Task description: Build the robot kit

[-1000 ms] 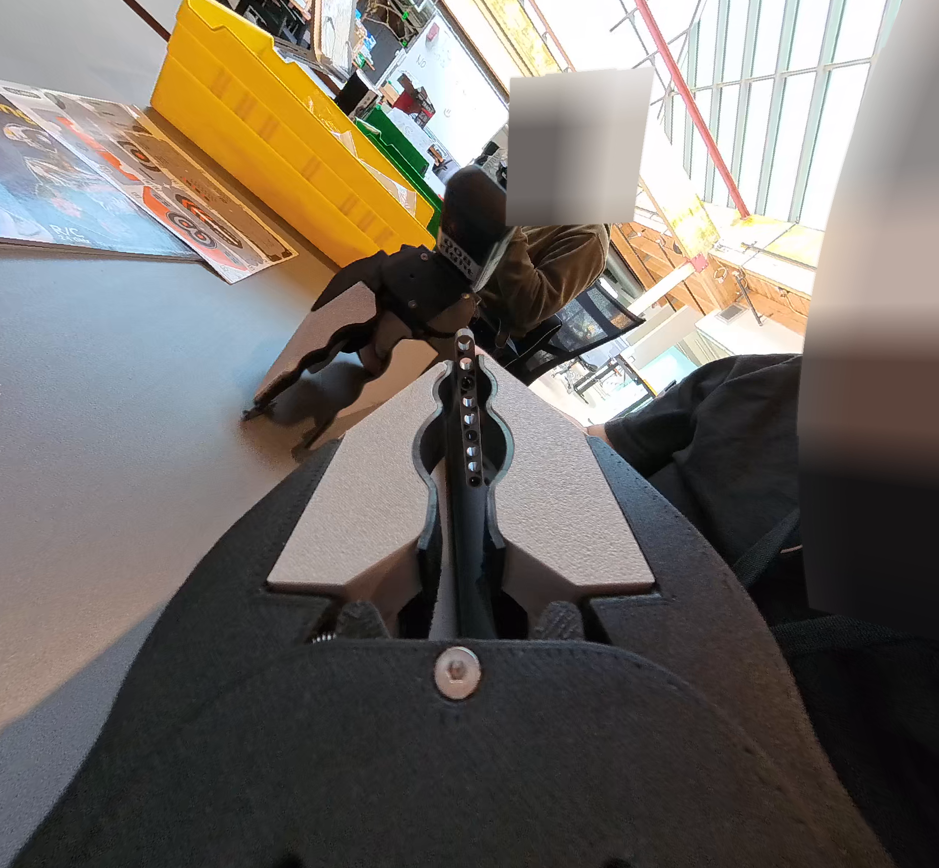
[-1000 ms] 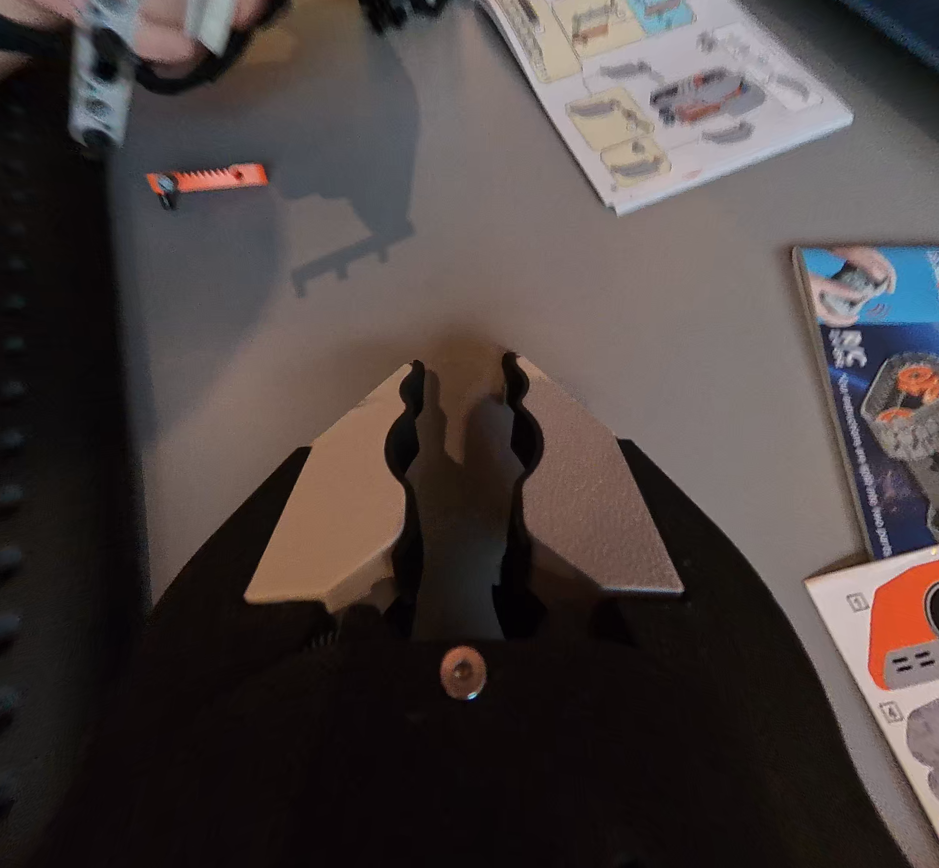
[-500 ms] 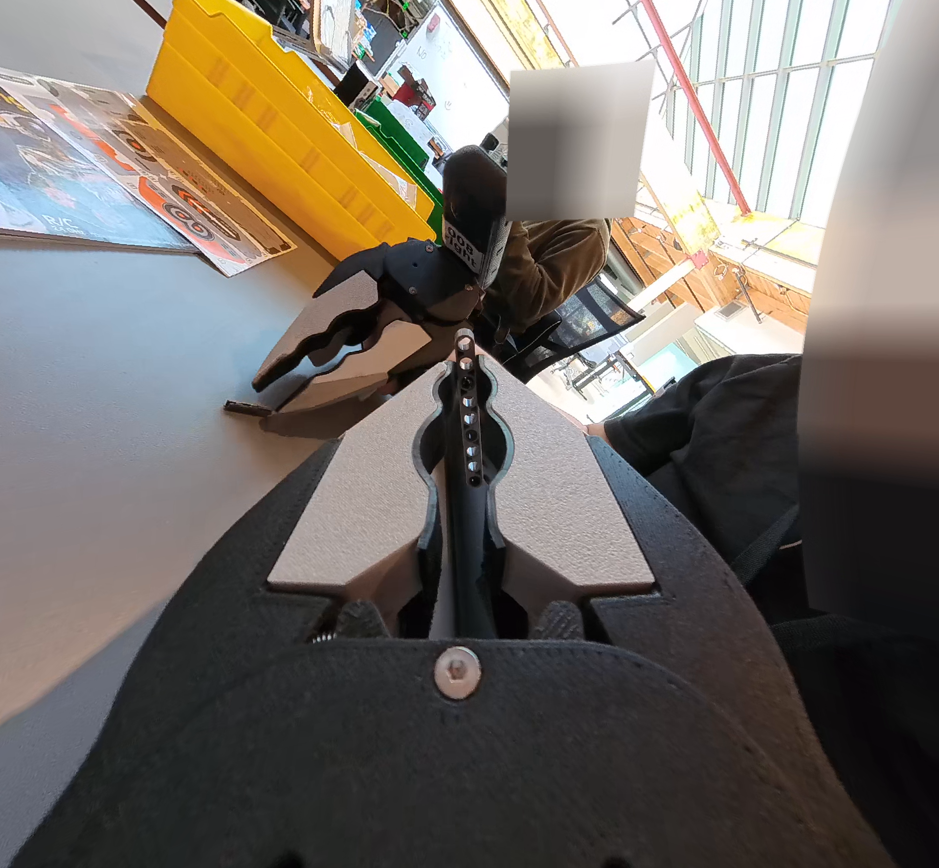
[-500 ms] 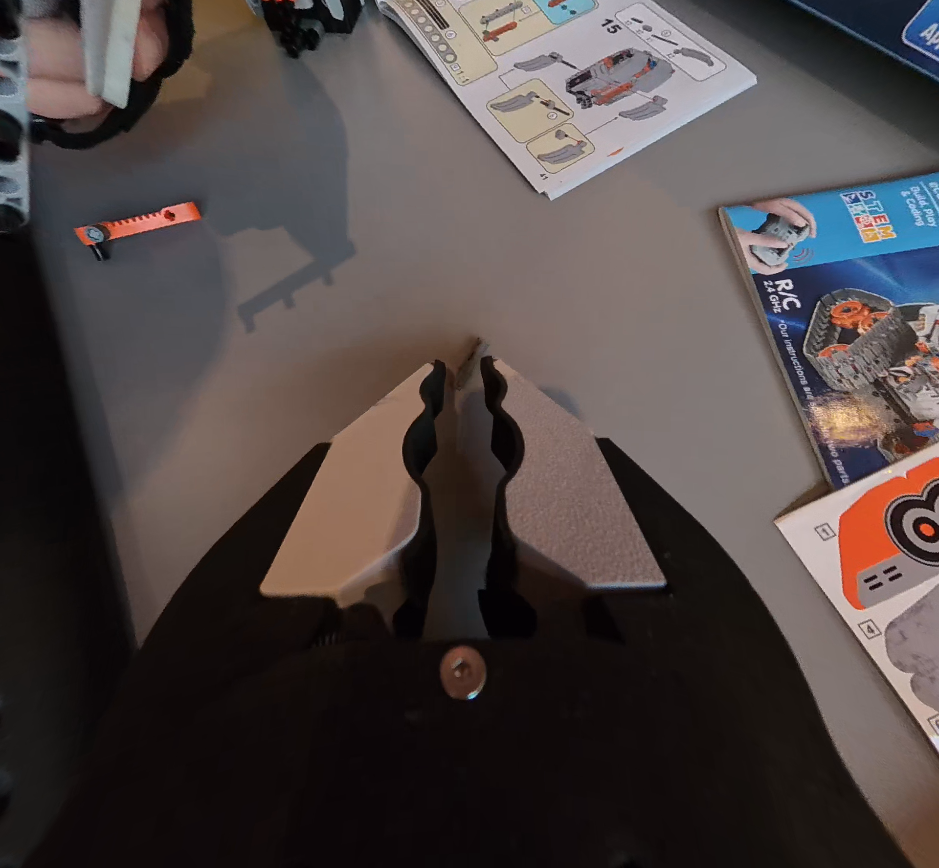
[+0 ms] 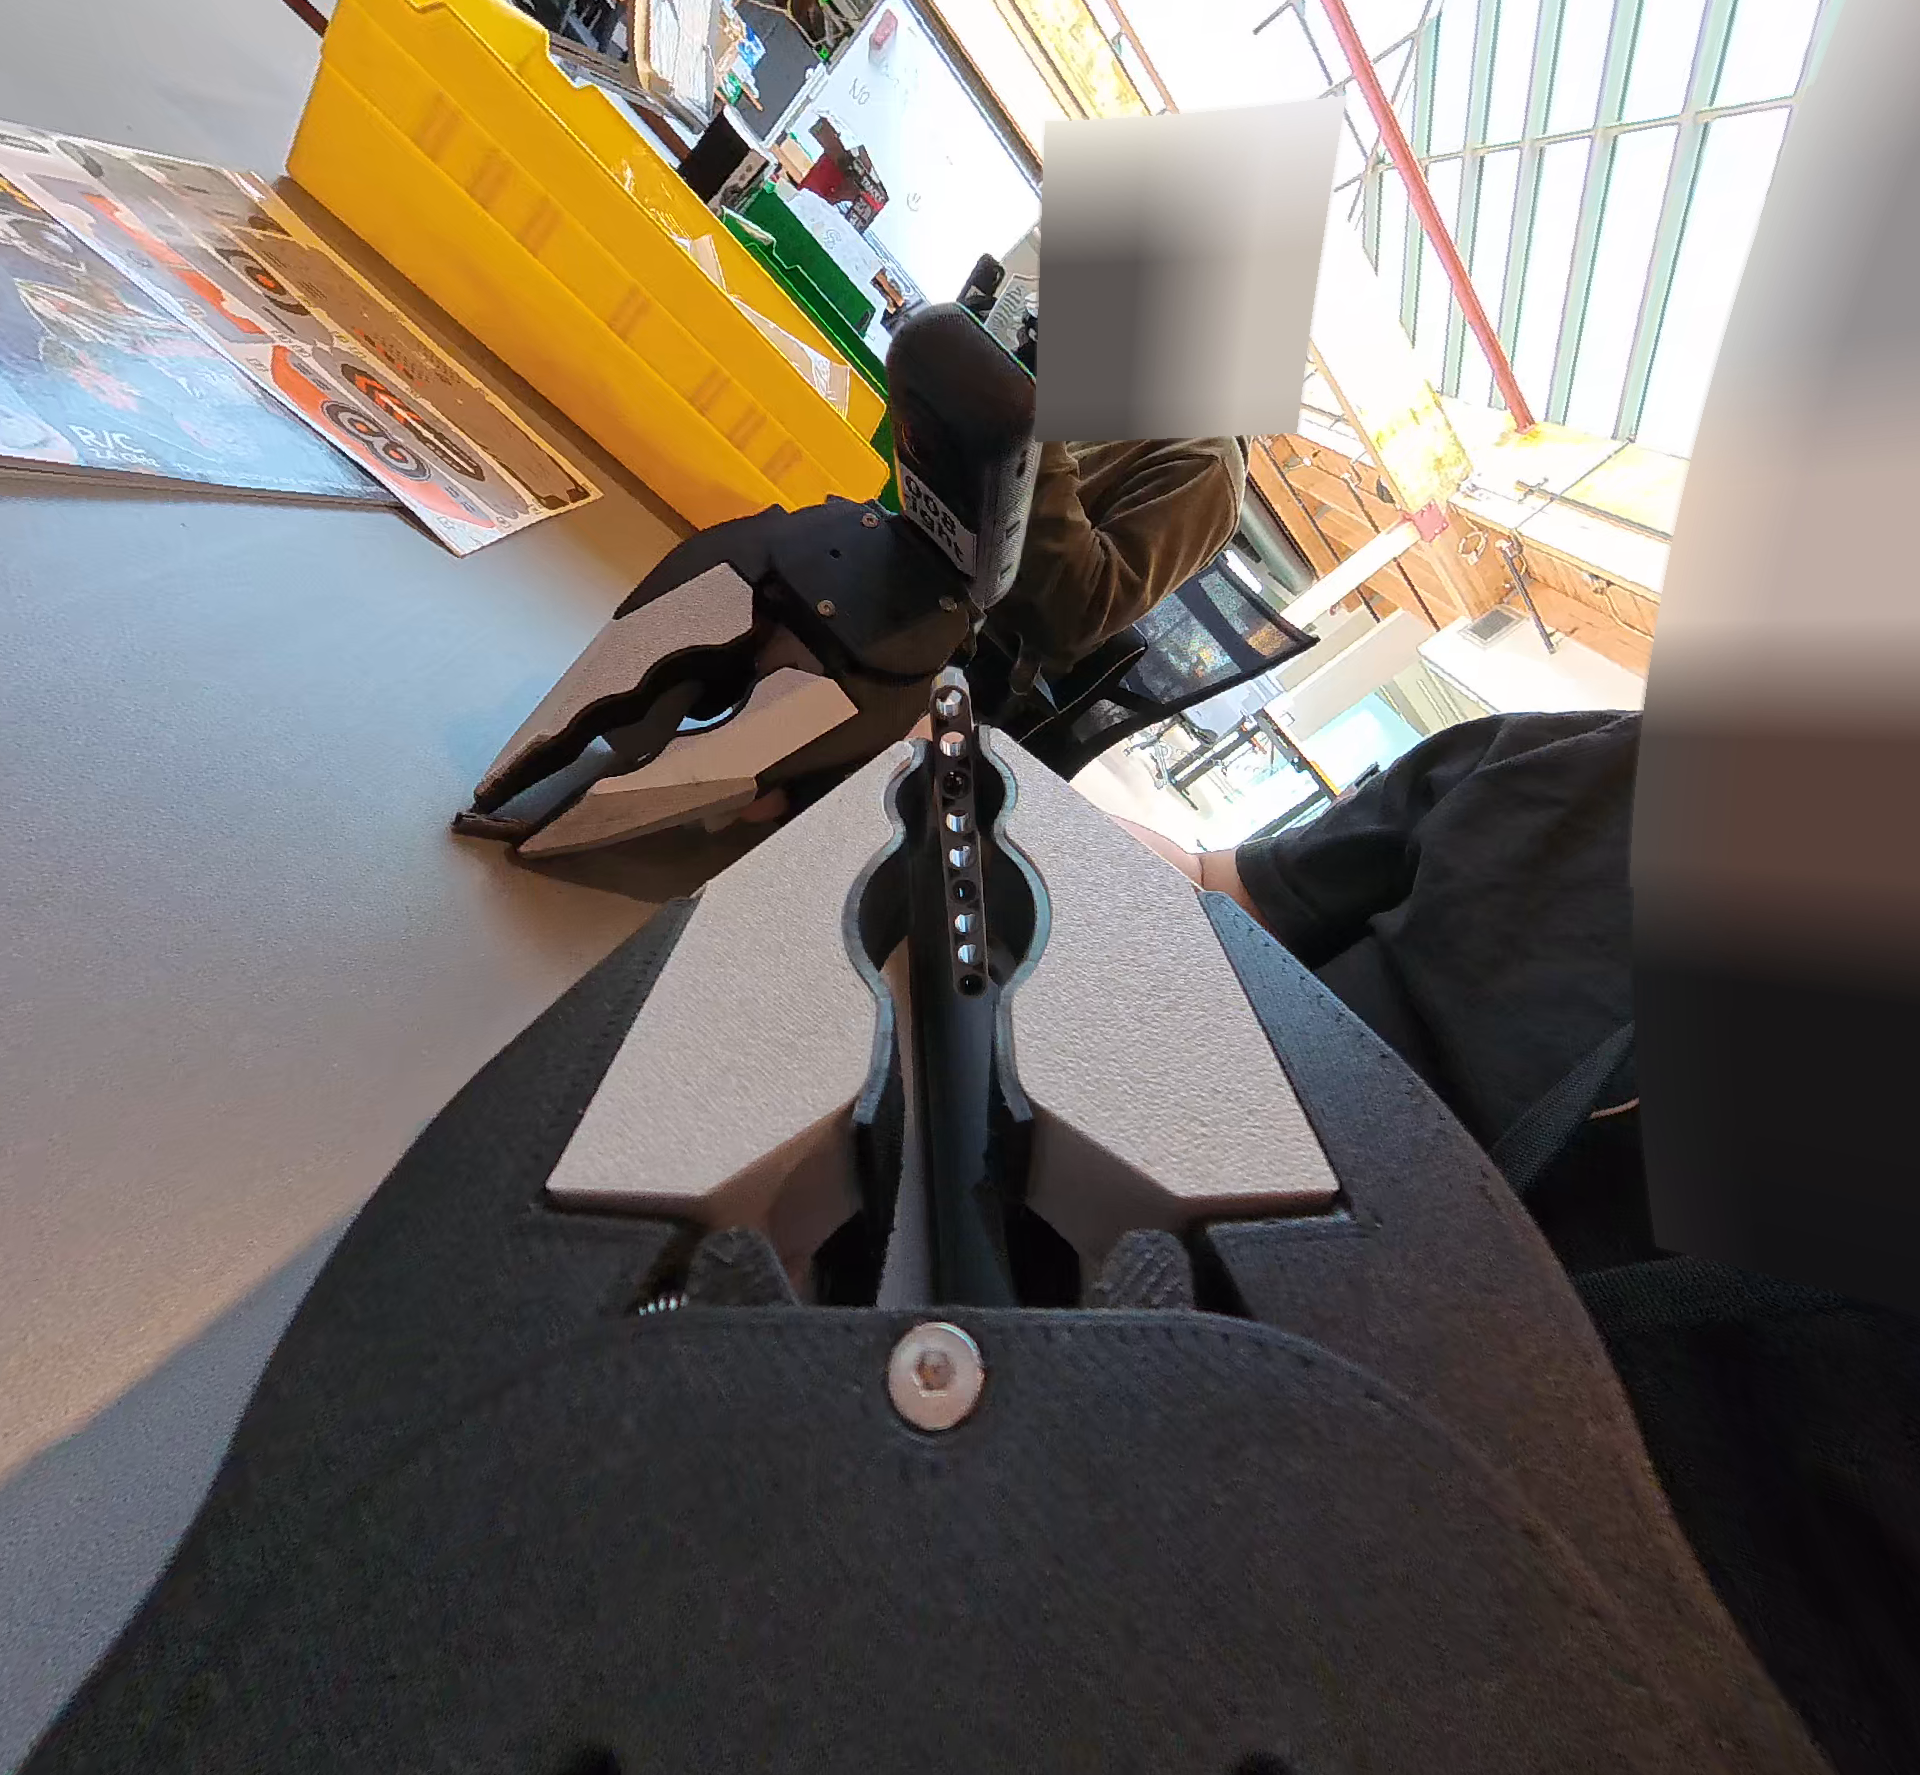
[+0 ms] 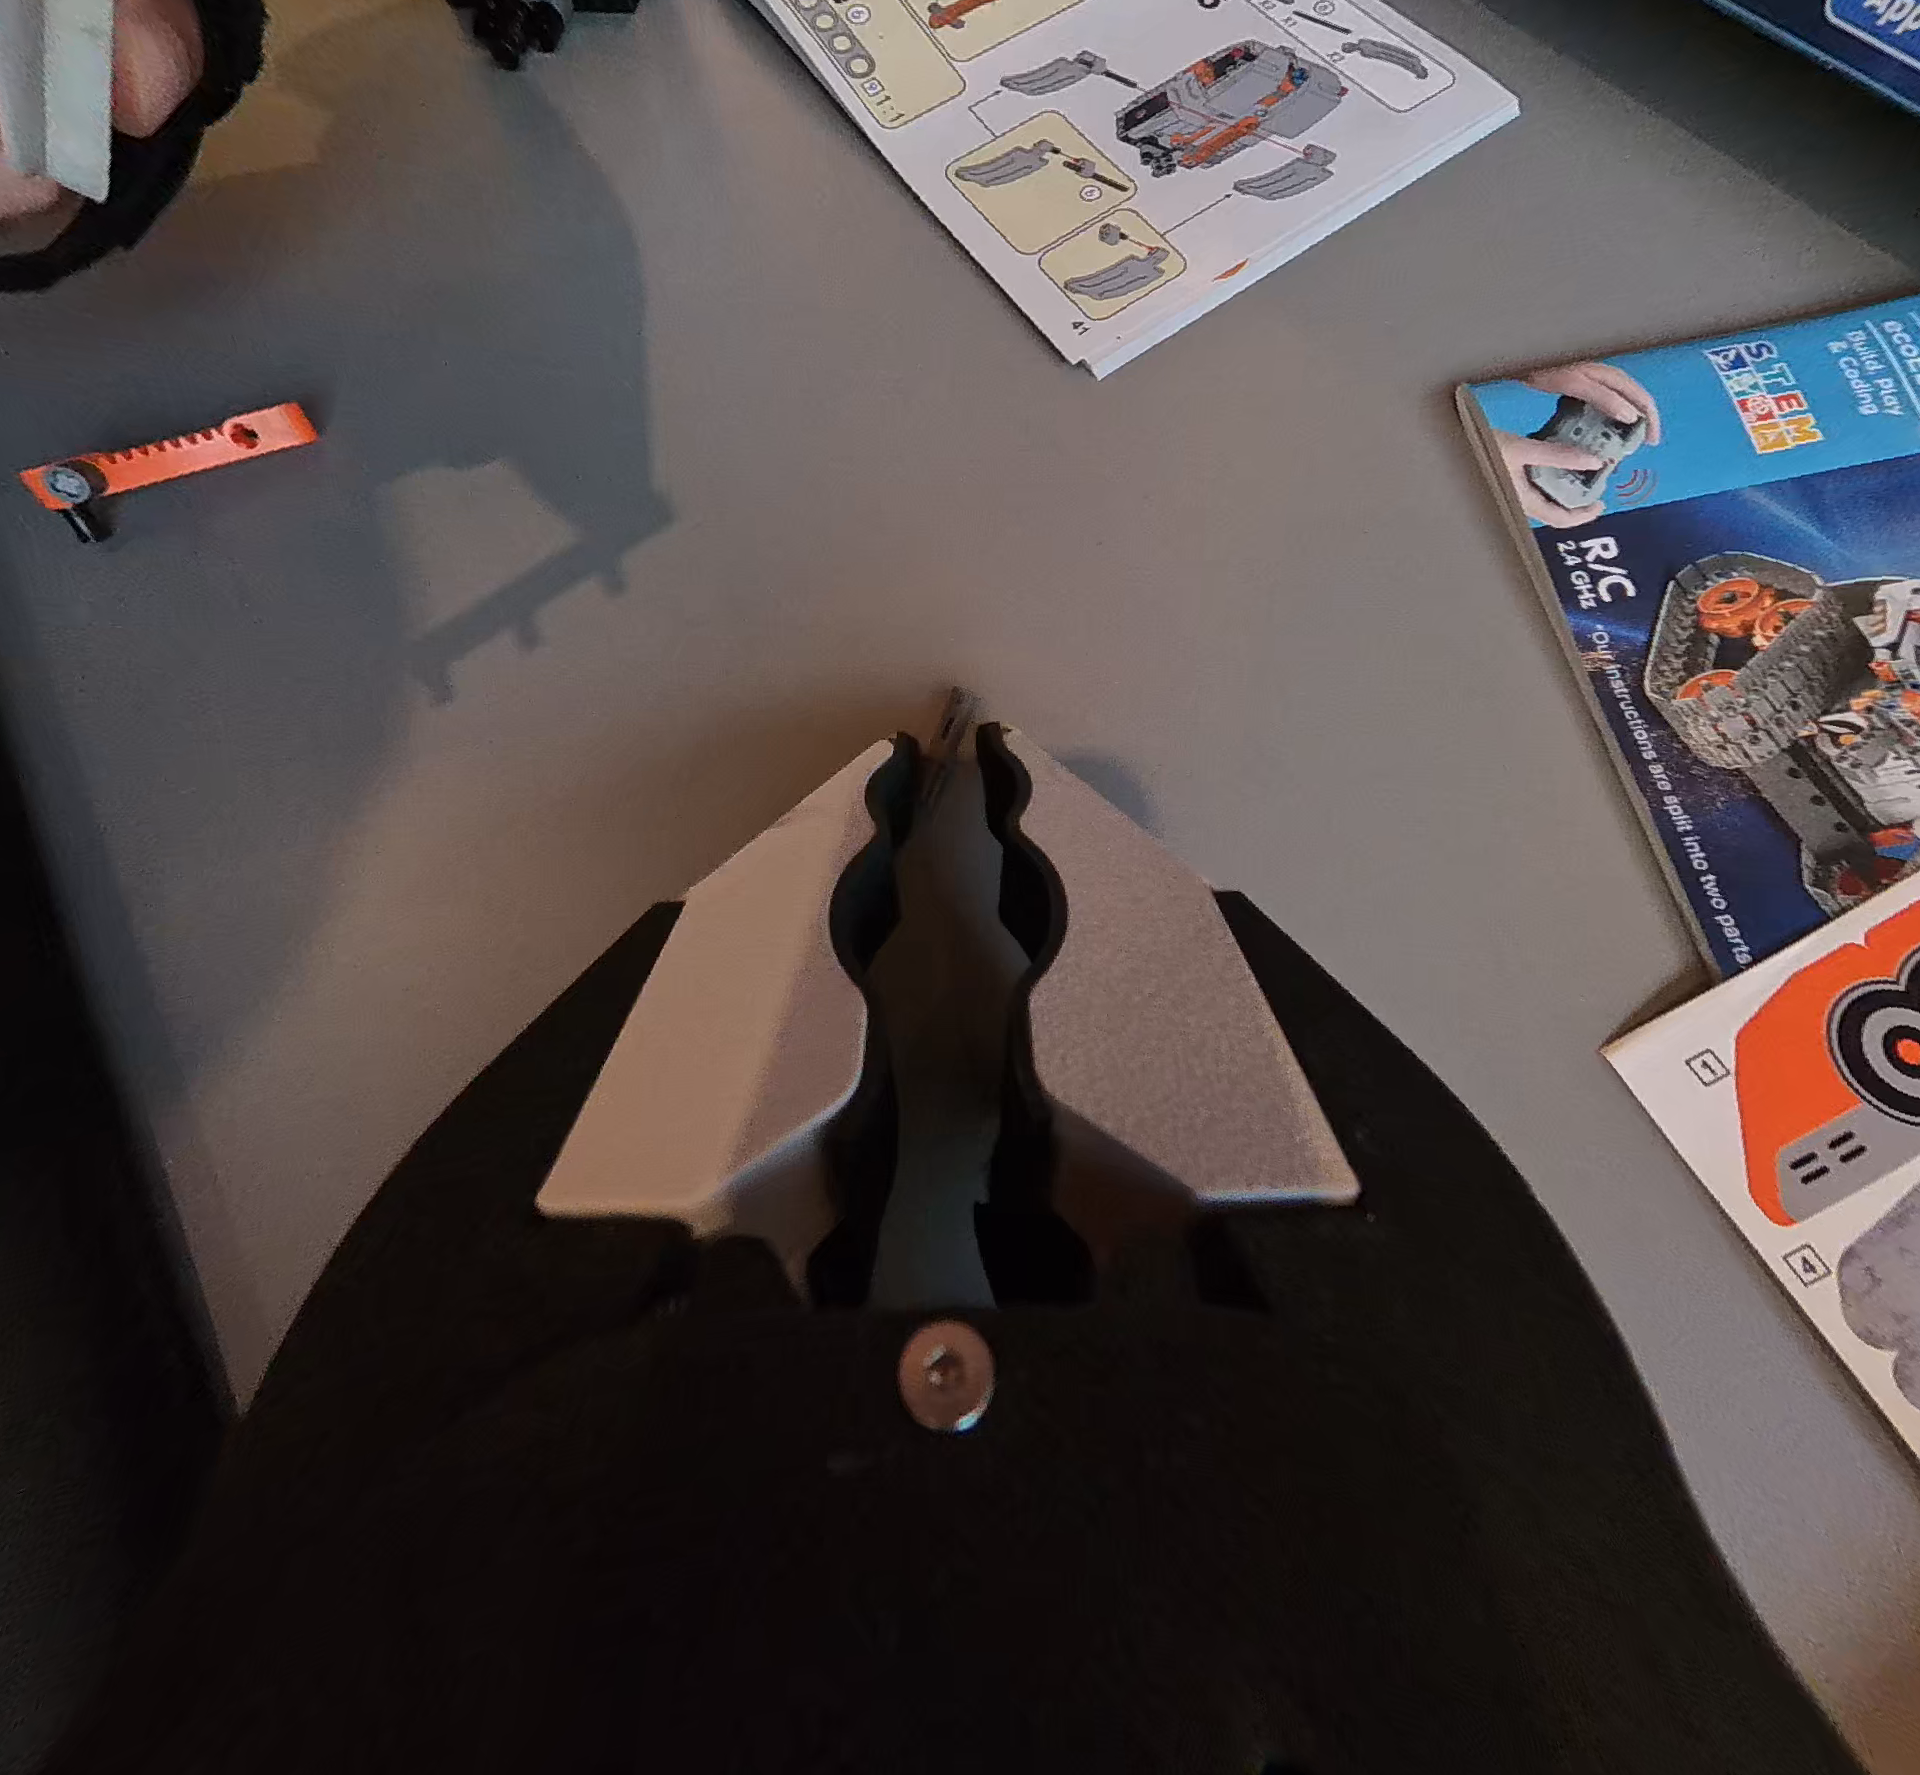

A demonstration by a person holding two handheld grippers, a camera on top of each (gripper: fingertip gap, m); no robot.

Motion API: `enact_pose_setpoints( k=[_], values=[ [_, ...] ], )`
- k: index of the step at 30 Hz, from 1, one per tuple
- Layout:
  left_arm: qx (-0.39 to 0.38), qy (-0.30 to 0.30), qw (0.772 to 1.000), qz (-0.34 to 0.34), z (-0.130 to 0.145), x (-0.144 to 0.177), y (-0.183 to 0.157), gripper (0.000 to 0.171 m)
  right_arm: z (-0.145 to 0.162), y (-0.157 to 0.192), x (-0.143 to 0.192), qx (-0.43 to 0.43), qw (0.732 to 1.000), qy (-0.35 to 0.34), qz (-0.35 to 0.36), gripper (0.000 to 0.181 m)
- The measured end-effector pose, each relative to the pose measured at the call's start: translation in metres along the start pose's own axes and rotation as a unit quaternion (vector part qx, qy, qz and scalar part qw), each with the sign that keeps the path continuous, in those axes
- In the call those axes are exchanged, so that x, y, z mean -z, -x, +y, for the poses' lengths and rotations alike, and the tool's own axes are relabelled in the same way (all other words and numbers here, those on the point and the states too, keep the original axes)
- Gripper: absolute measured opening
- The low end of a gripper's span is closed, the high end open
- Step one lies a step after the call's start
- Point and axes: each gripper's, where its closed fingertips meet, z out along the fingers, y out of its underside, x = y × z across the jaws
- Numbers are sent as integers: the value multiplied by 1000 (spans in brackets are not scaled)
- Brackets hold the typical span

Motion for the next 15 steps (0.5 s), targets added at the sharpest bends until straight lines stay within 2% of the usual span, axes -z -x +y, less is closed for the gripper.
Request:
enact_pose_setpoints(
  k=[5,6,9,12,15],
  values=[
    [1,-1,1000,0,-1,1,0,4,1,0,1,-2,1000,3,13,13],
    [2,-1,1000,0,0,1,1,4,2,3,0,2,1000,5,6,7],
    [4,1,1000,2,0,0,0,4,2,6,0,1,1000,12,2,5],
    [3,3,1000,-2,1,1,2,4,0,8,1,49,999,18,13,3],
    [14,-2,1000,-16,0,3,9,5,-21,17,9,100,994,-29,23,3]
  ],
)
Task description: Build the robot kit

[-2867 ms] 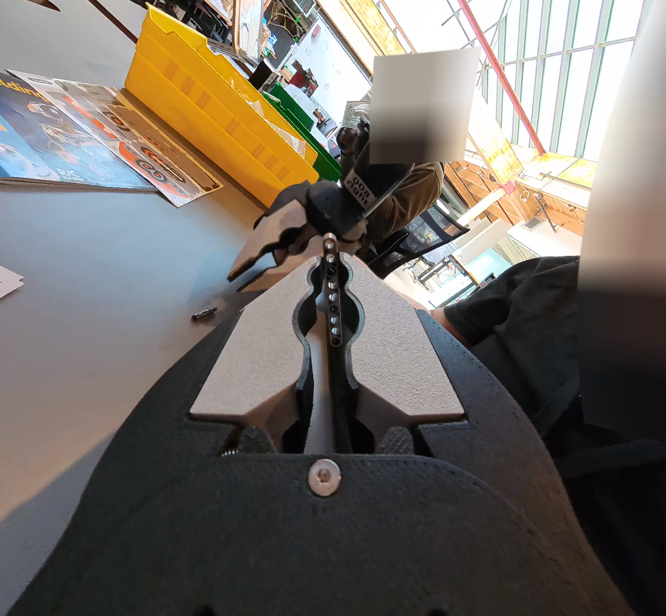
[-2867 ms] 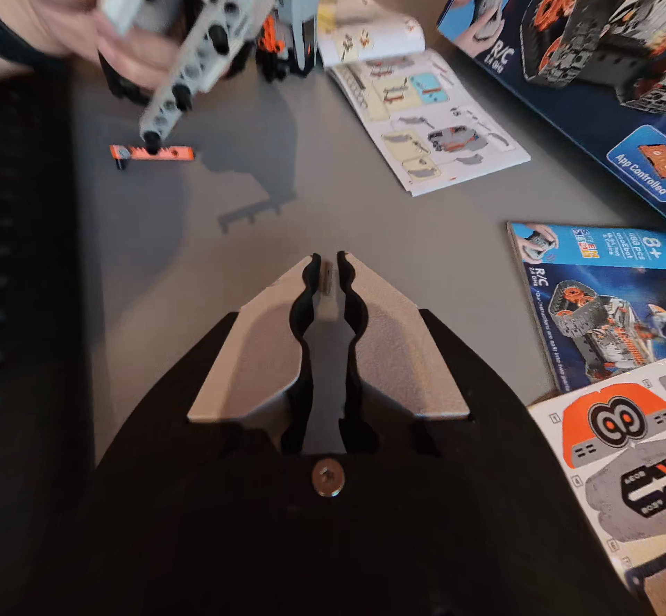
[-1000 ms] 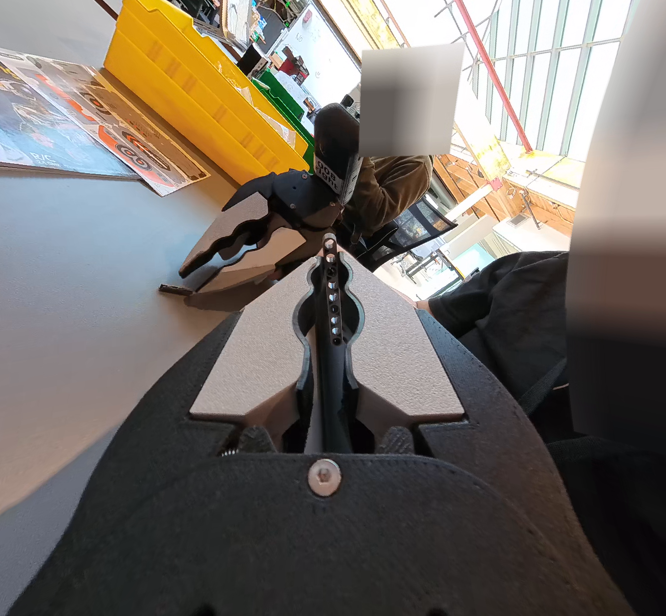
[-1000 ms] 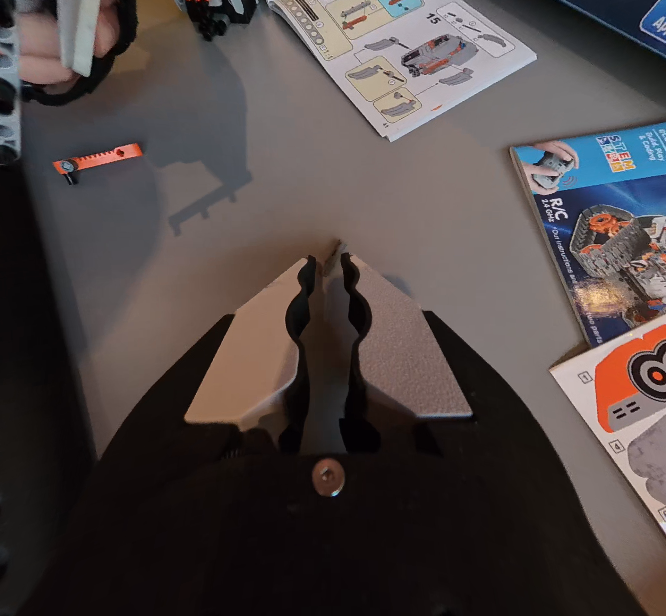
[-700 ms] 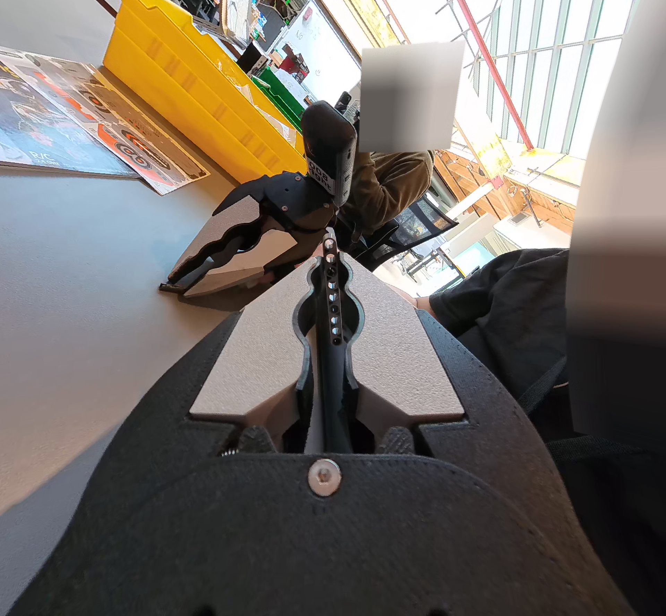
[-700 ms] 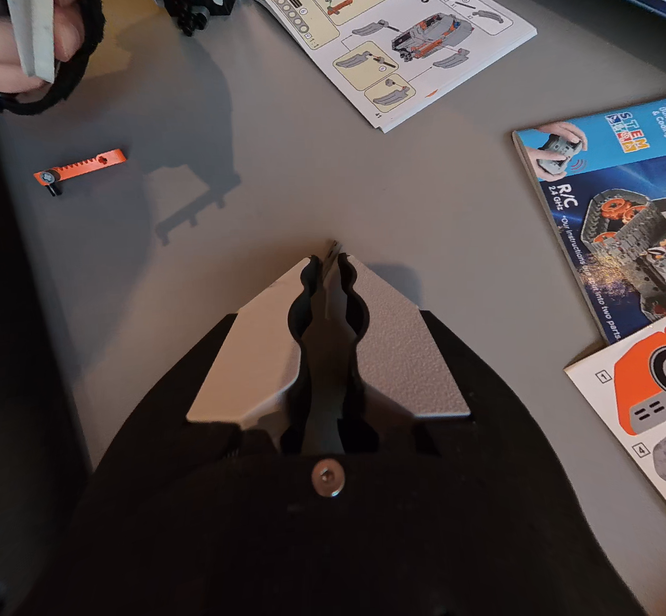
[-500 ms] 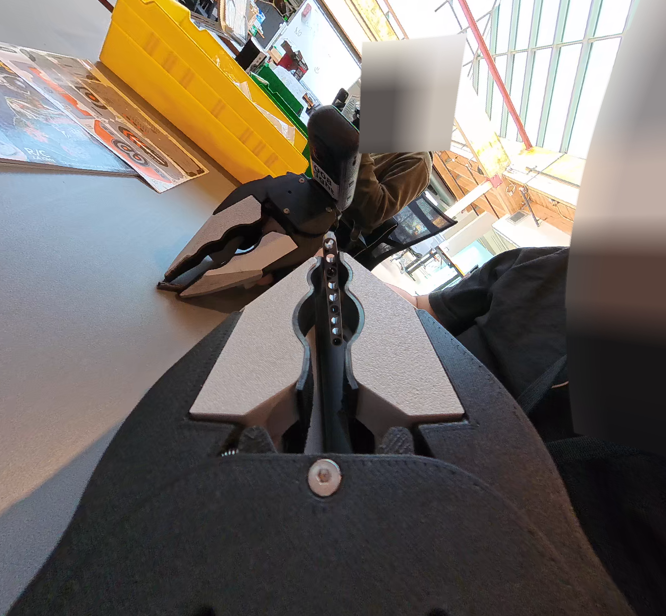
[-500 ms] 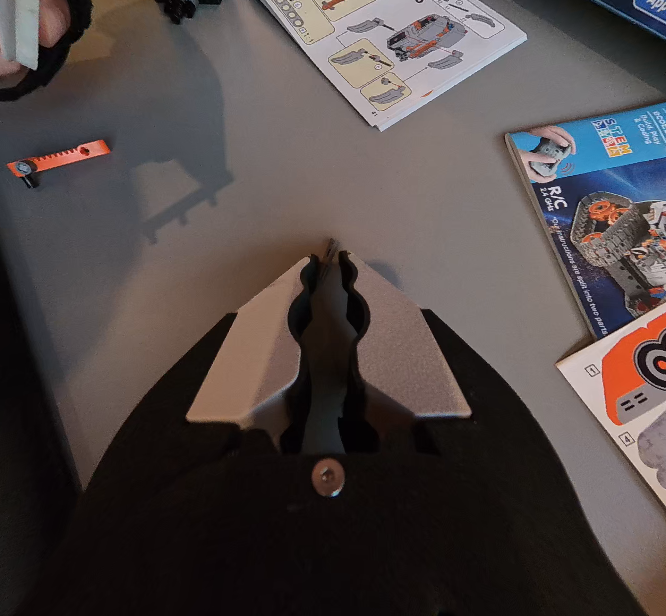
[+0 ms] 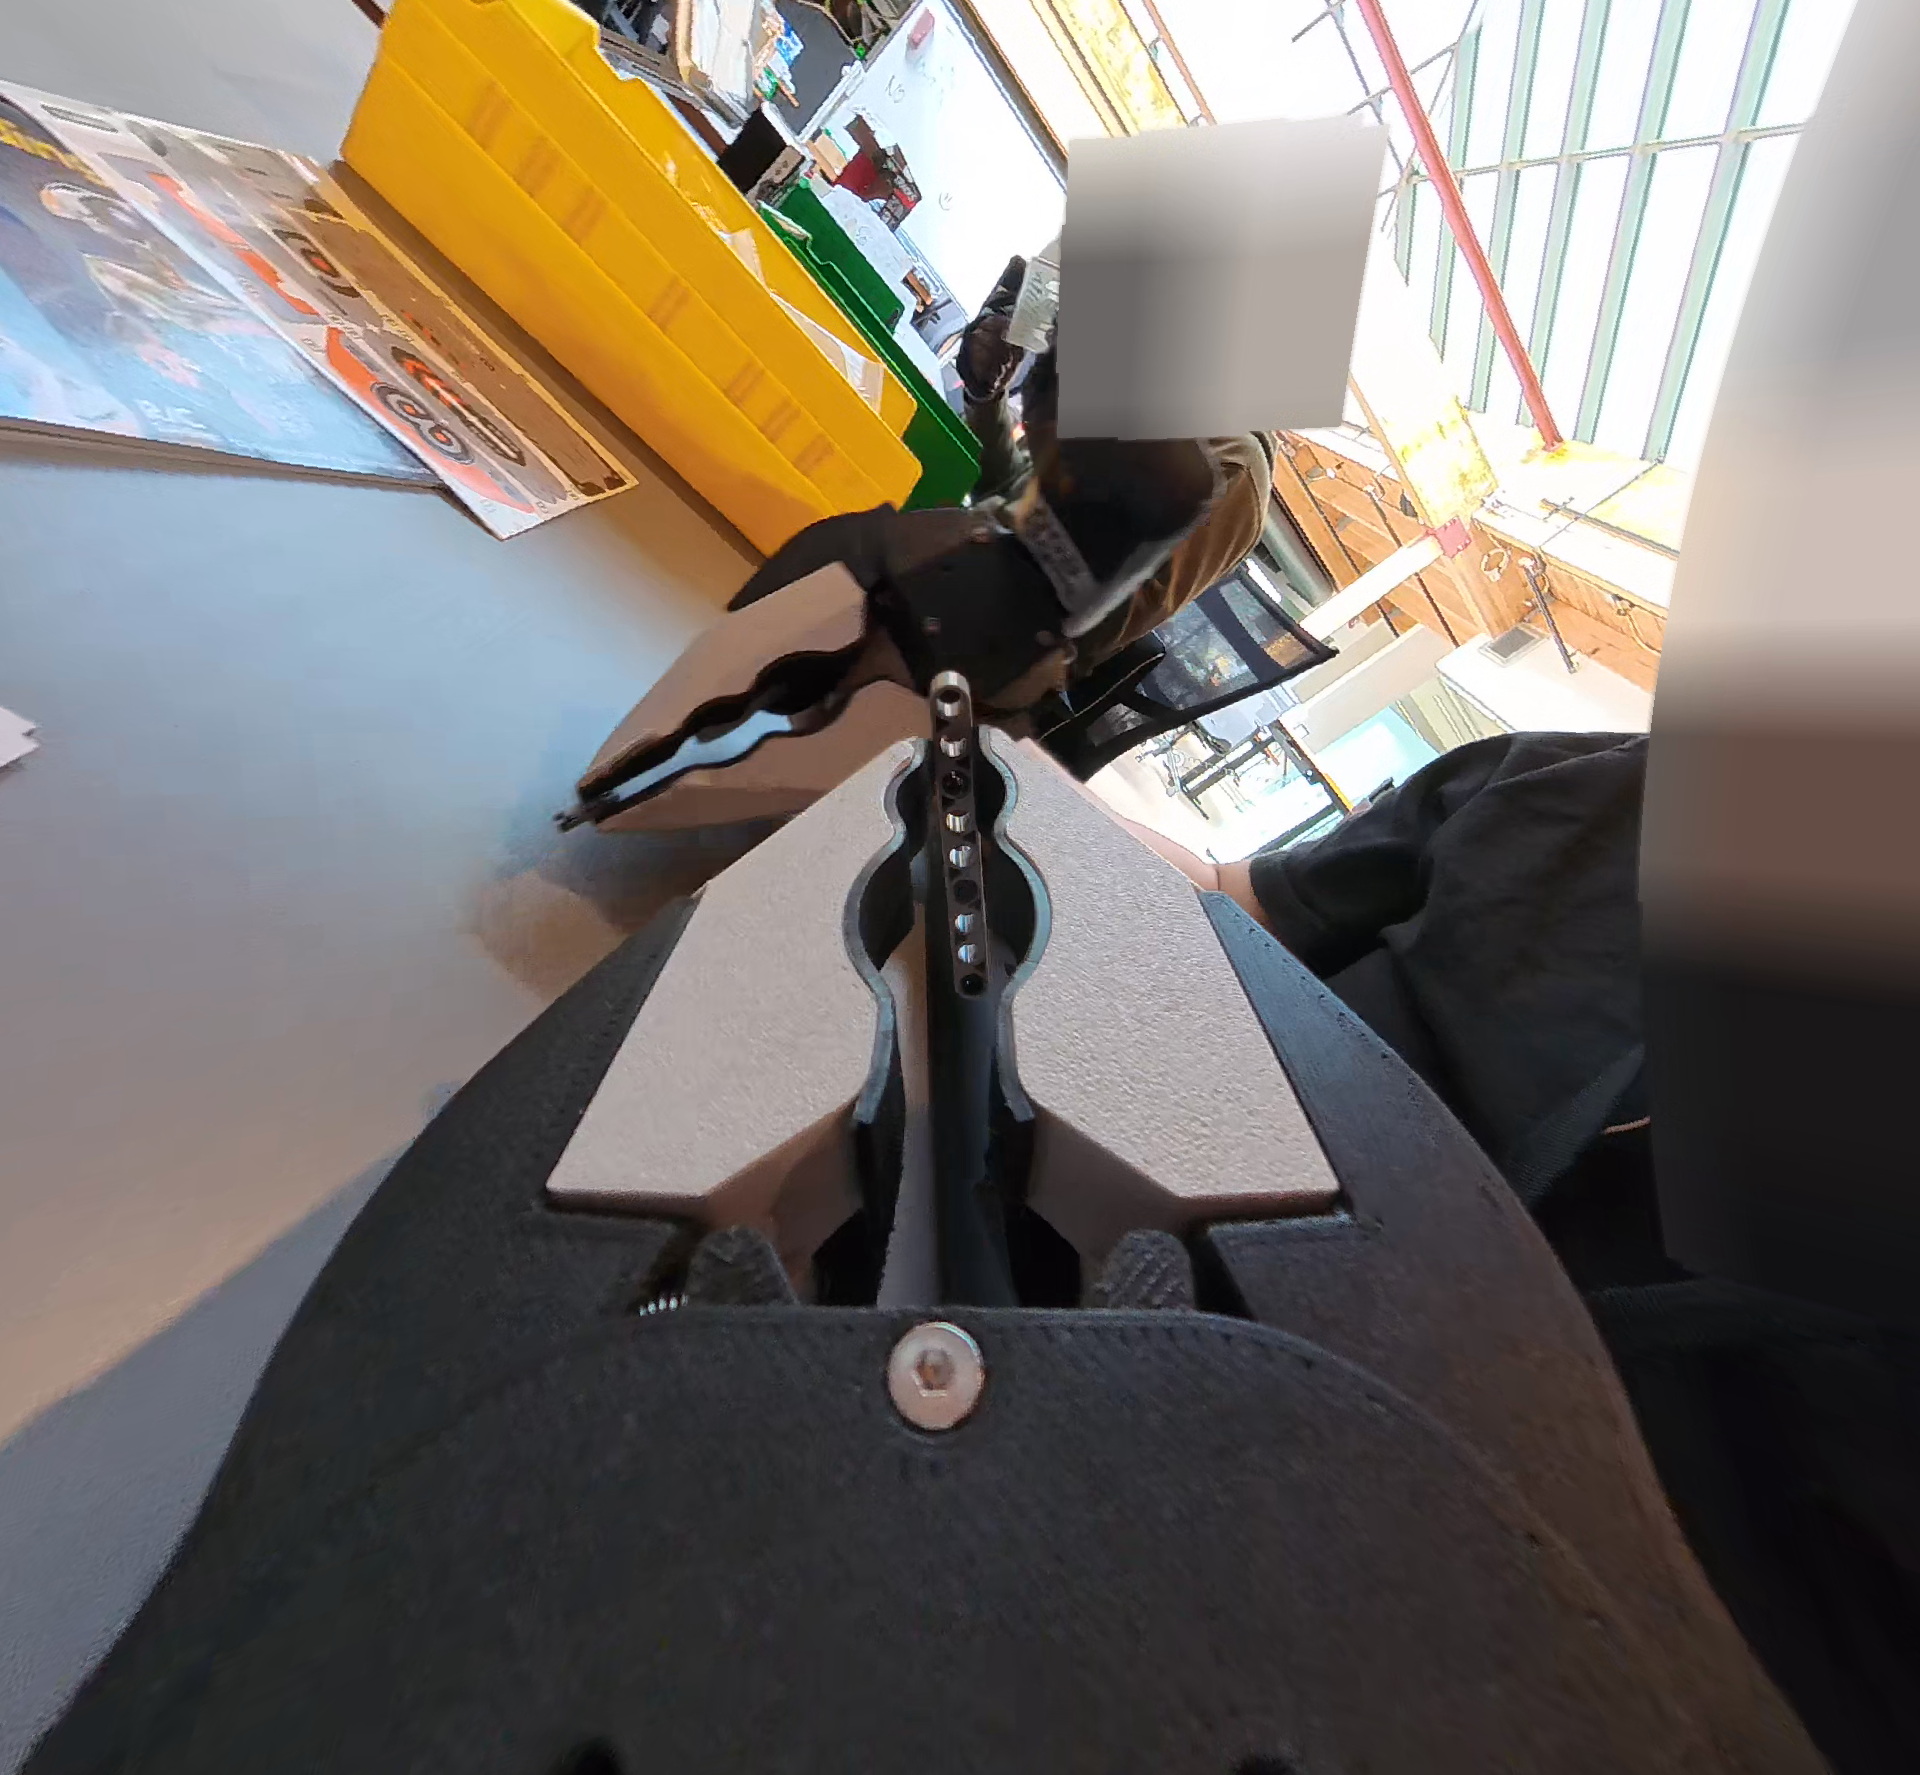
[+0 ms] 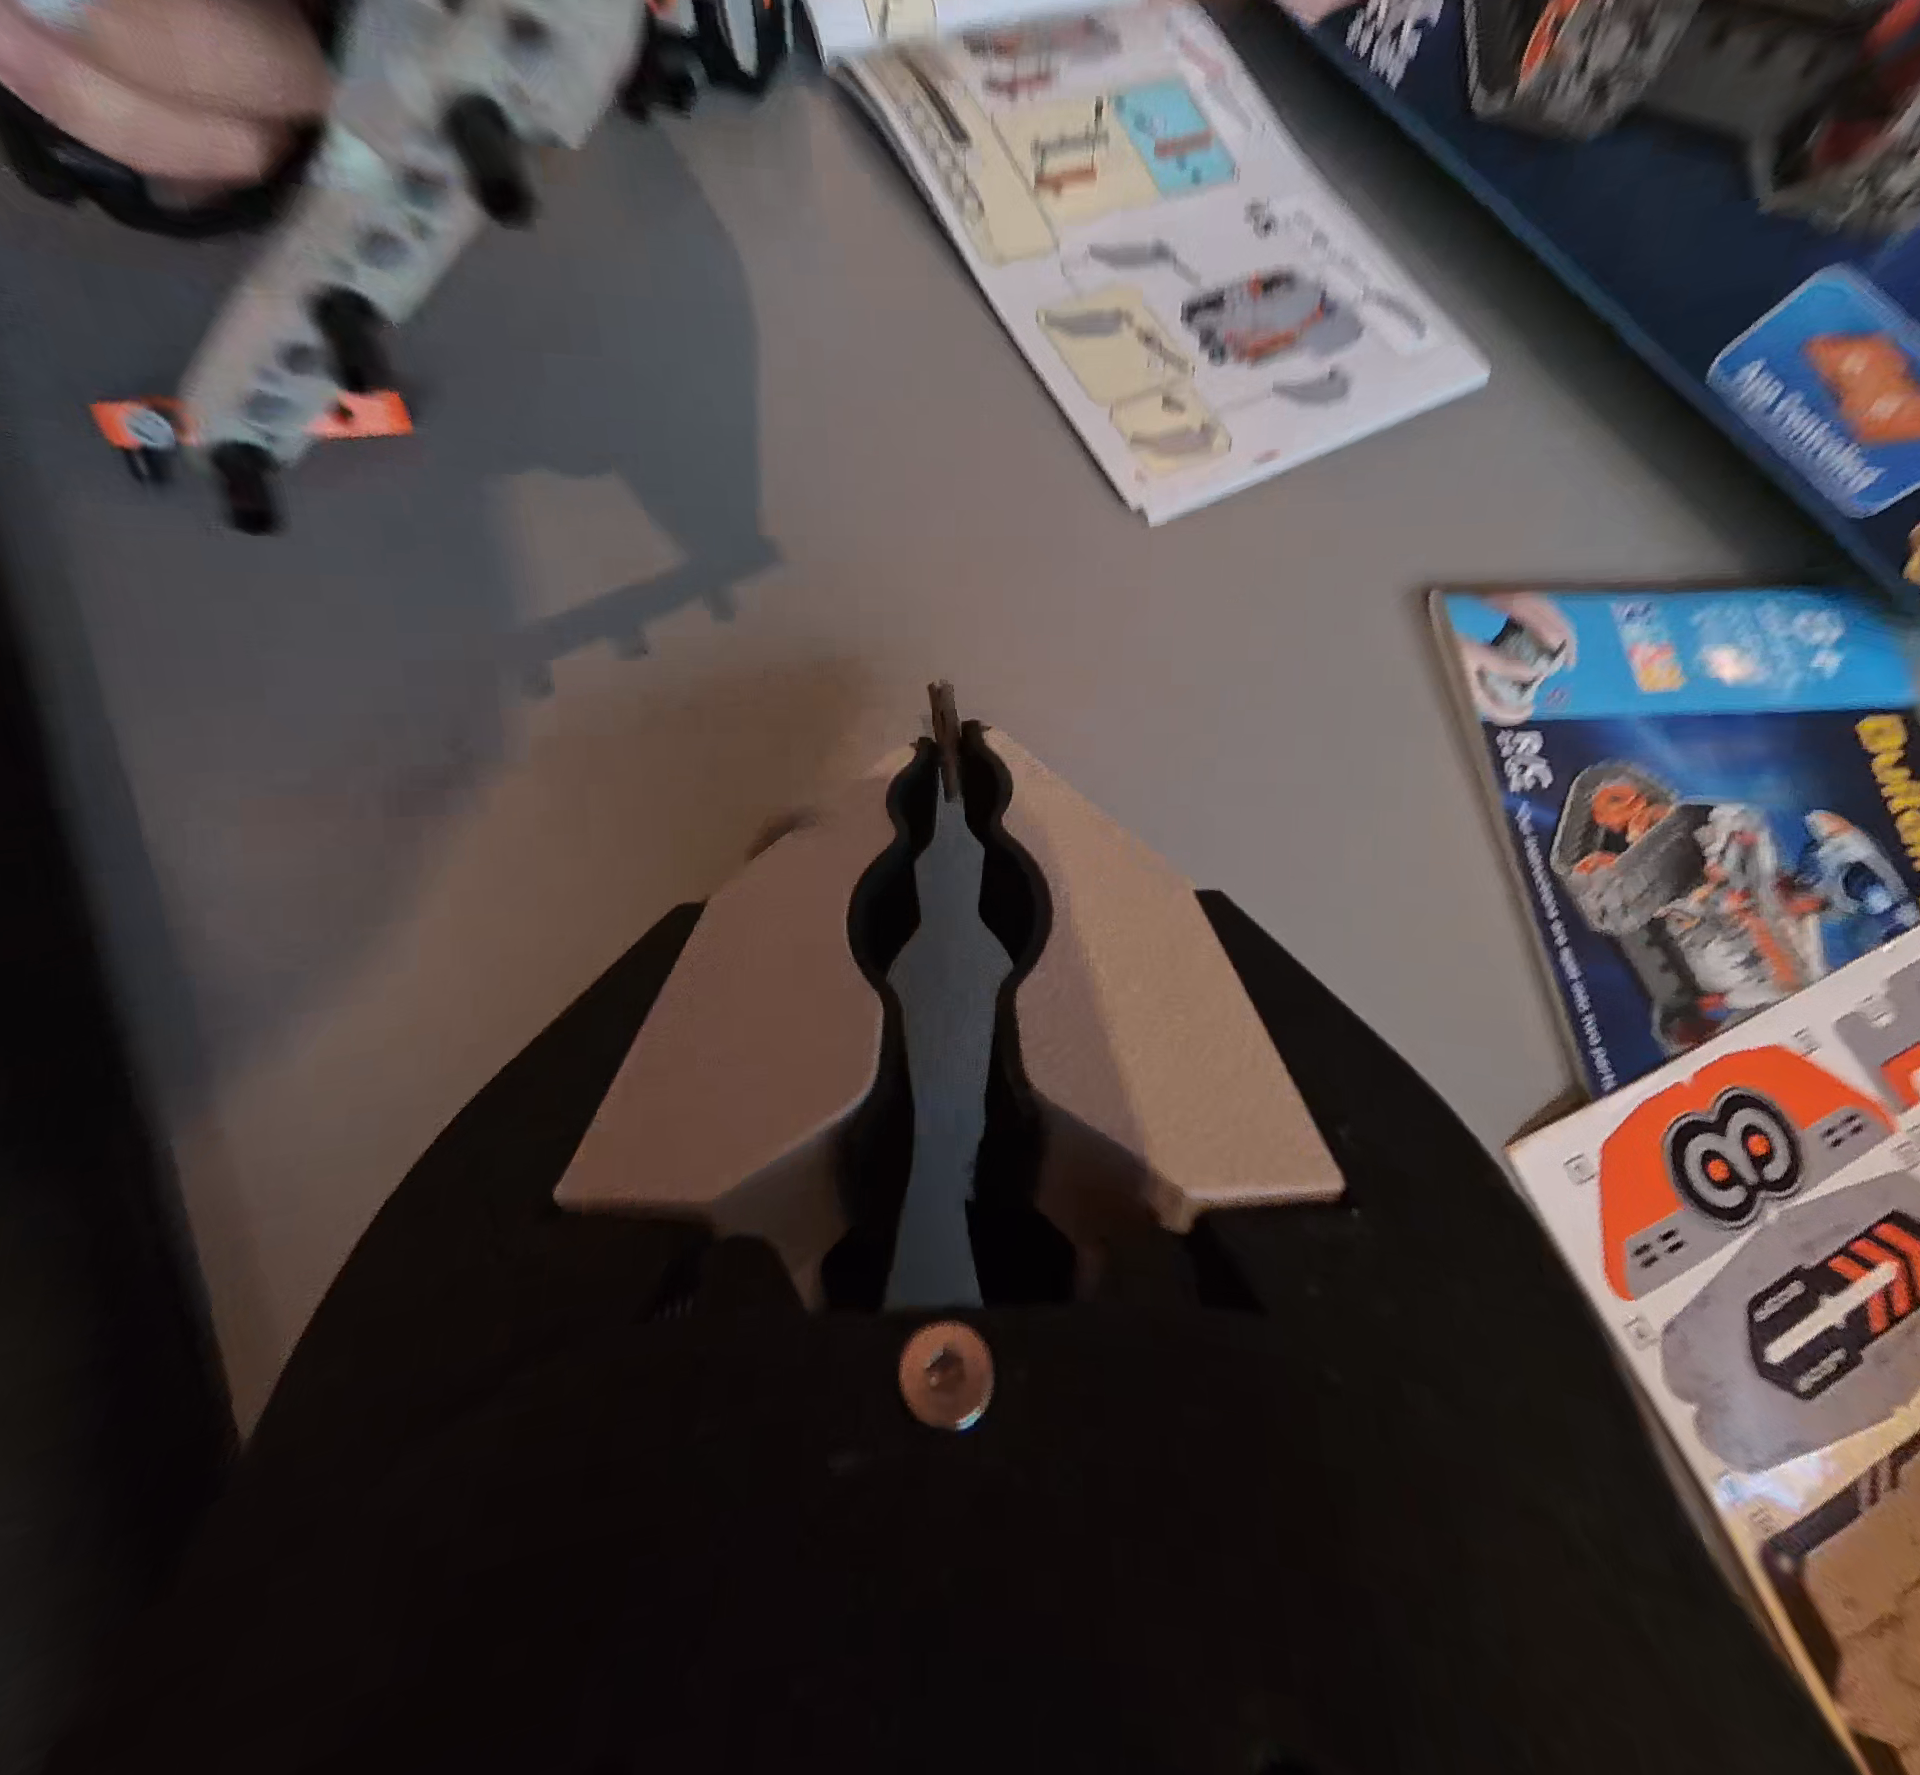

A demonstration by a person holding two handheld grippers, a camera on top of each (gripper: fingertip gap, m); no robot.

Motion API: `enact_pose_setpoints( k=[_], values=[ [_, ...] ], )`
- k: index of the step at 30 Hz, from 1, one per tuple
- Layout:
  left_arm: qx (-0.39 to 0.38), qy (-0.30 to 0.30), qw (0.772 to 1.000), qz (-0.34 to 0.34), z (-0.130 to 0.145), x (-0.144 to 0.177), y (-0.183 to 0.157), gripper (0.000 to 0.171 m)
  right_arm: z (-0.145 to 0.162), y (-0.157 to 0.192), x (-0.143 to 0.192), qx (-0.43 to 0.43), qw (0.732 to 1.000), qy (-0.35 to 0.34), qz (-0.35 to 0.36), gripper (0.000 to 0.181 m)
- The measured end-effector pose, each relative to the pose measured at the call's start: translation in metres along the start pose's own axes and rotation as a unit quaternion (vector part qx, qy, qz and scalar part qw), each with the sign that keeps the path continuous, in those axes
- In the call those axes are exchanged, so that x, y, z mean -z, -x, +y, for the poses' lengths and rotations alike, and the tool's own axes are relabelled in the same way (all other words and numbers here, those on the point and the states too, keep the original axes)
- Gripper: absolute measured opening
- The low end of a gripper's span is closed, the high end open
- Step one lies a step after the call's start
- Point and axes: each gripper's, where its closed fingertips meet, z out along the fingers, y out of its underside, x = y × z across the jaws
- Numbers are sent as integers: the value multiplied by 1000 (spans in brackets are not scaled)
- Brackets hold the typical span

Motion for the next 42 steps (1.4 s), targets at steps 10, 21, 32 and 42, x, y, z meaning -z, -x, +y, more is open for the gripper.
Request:
enact_pose_setpoints(
  k=[10,21,32,42],
  values=[
    [71,5,997,-17,9,-2,22,4,-53,16,40,100,986,-133,26,3],
    [106,43,993,-14,24,-6,30,4,-46,29,31,101,989,-108,-13,3],
    [159,76,983,-46,42,-4,47,5,-34,35,17,86,991,-83,-53,2],
    [191,95,974,-80,56,1,64,5,-10,41,5,62,989,-50,-125,0]
  ],
)
